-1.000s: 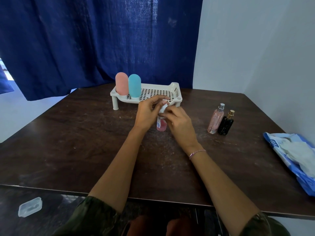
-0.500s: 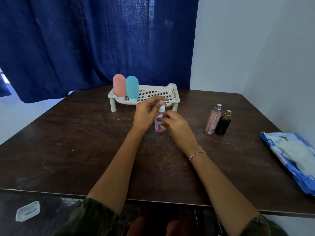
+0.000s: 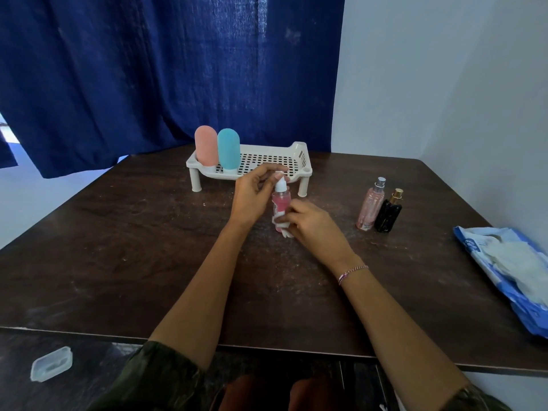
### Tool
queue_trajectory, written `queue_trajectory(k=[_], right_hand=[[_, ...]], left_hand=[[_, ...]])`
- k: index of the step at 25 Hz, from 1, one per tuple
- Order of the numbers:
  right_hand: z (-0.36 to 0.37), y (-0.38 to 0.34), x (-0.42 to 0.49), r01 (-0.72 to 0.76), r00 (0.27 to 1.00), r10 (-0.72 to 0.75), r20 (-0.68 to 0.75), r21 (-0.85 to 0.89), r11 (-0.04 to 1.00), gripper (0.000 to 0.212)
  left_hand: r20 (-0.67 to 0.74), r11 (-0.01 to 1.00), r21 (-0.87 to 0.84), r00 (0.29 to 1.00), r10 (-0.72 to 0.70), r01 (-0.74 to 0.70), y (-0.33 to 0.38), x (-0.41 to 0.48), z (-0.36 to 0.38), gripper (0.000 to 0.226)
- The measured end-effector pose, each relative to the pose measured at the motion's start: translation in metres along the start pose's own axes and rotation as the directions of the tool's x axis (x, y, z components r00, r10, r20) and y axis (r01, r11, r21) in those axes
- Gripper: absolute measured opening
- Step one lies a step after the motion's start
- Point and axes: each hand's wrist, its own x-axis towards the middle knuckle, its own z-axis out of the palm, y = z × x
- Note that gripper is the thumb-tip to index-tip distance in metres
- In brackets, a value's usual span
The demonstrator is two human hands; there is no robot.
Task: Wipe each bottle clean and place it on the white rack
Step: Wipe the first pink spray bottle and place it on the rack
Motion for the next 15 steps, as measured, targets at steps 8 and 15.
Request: queue_trajectory(k=[8,15], right_hand=[[-0.006,-0.009,-0.002,-0.031,0.988,0.037,-0.151,0.040,0.999,0.030],[-0.011,-0.005,0.003,-0.113,0.958,0.127,-0.257,0.070,0.991,0.028]], left_hand=[[-0.035,0.999,-0.035,0.999,0.031,-0.032,0.008,-0.003,0.004,0.015],[-0.038,0.998,-0.032,0.998,0.044,-0.045,0.011,-0.004,0.007,0.019]])
